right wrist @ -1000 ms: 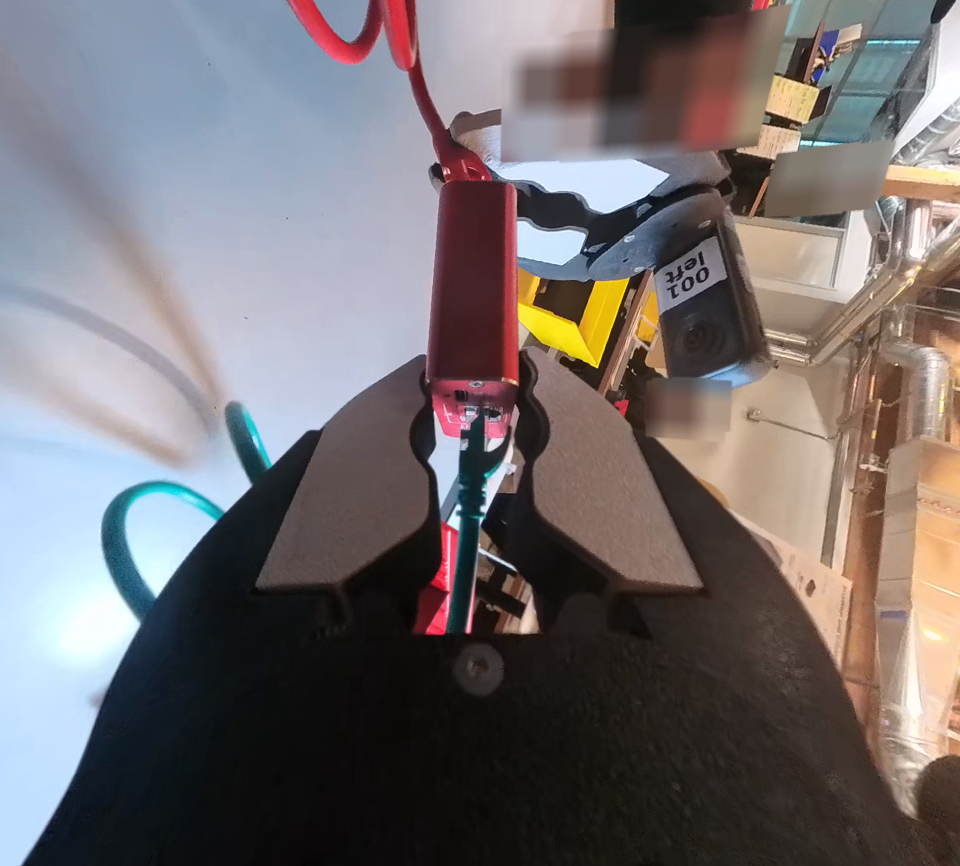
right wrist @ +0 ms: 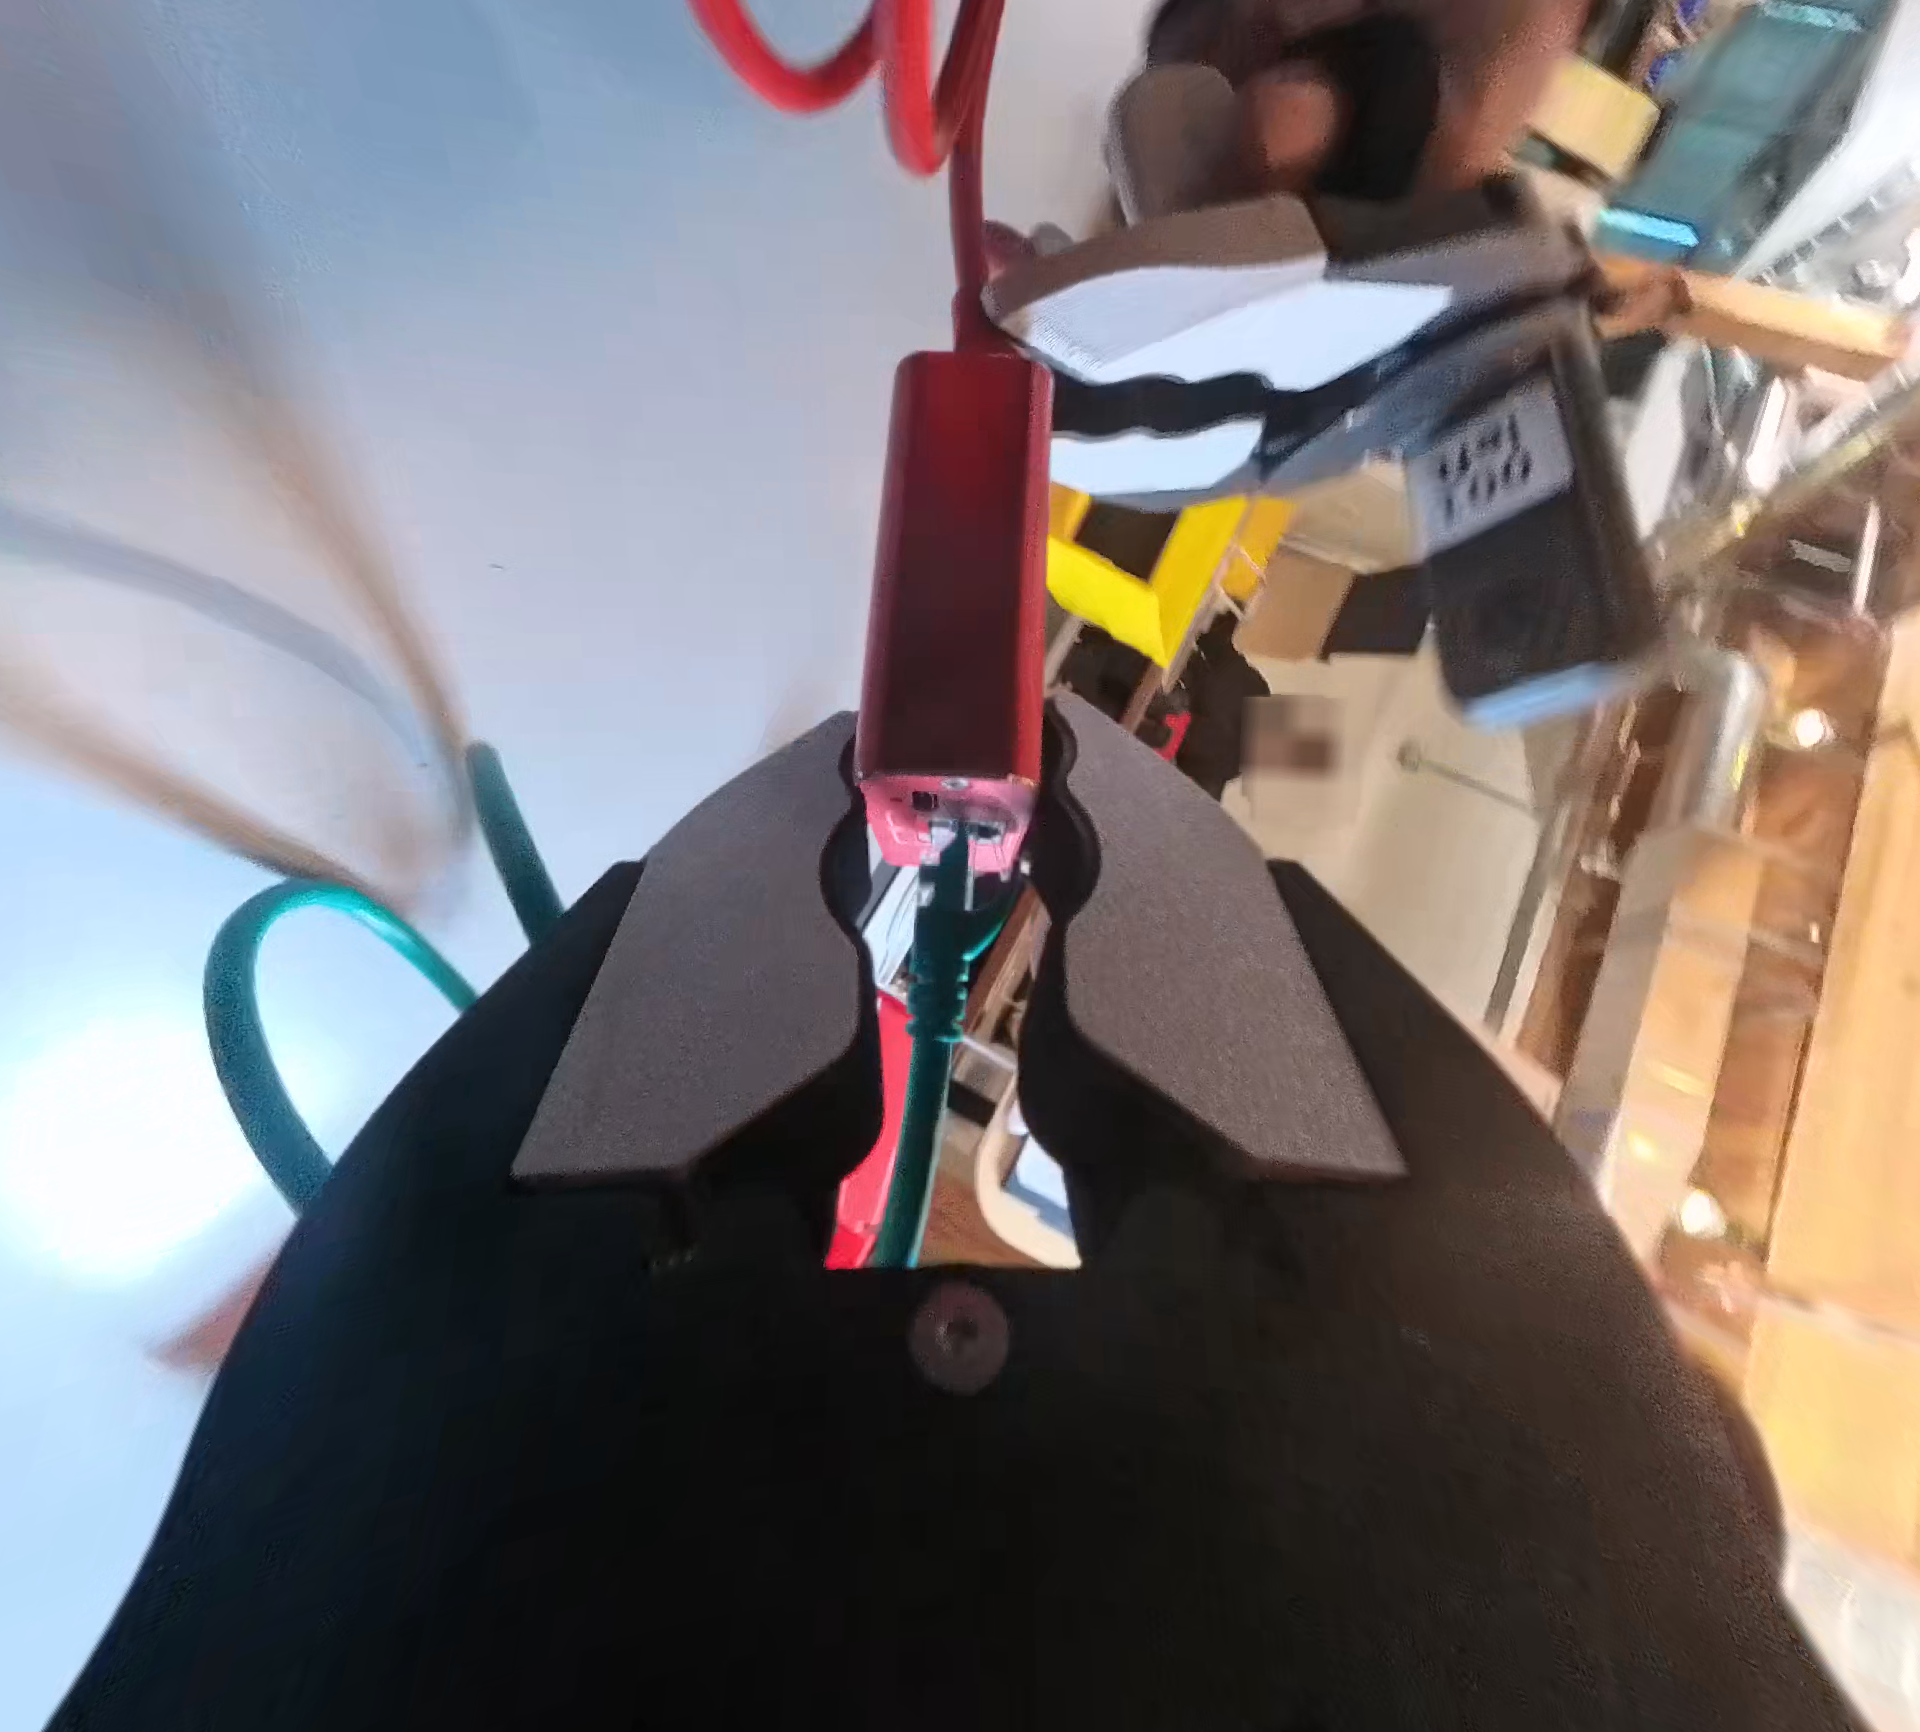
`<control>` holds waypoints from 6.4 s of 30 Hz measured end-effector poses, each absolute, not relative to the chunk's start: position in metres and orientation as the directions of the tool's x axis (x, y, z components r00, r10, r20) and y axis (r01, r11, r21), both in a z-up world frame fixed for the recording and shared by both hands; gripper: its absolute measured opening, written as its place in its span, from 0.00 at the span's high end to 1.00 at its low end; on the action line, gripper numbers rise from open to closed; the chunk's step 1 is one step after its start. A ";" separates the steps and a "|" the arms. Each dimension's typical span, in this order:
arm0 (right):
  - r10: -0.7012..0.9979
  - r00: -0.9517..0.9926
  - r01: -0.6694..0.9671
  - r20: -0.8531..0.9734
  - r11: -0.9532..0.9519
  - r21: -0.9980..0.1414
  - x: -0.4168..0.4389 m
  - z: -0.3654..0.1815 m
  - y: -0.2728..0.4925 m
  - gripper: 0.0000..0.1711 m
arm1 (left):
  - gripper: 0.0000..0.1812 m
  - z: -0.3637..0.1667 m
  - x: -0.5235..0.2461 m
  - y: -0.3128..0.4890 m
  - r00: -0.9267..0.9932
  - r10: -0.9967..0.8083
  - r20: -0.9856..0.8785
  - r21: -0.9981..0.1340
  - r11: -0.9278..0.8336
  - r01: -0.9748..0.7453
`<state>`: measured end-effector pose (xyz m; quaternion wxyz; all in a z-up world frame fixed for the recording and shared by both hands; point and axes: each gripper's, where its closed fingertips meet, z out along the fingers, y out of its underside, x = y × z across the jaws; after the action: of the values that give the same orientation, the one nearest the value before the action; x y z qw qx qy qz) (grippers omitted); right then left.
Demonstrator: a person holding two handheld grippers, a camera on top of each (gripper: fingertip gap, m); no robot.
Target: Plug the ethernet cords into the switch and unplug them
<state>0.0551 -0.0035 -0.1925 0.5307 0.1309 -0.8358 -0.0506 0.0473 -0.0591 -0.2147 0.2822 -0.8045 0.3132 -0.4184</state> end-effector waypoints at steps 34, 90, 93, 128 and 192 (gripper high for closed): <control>0.099 -0.206 0.113 0.974 0.991 -0.077 -0.034 -0.154 0.060 0.78 | 0.61 -0.188 -0.027 0.023 0.812 -0.575 0.098 -0.828 -0.500 -0.254; 0.500 0.252 0.101 0.828 0.838 -0.536 -0.047 -0.030 0.127 0.77 | 0.74 -0.278 -0.346 -0.060 0.900 0.344 -0.267 -0.294 -0.919 0.264; 0.518 0.256 0.091 0.816 0.827 -0.554 -0.046 -0.028 0.129 0.77 | 0.72 -0.271 -0.341 -0.058 0.914 0.334 -0.231 -0.315 -0.914 0.255; 0.498 0.264 0.046 0.826 0.849 -0.527 -0.025 -0.013 0.127 0.76 | 0.94 -0.235 -0.097 0.018 0.765 -0.611 -0.203 -0.328 -0.694 -0.641; 0.384 0.059 -0.004 0.921 0.923 -0.385 -0.039 -0.052 0.095 0.82 | 0.94 -0.075 -0.108 0.018 0.902 -0.384 -0.196 -0.891 -0.315 -0.327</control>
<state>-0.0390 0.0953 -0.0524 0.7138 -0.1413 -0.6723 0.1359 -0.1082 0.0178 -0.0754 0.5424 -0.8106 0.2193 -0.0260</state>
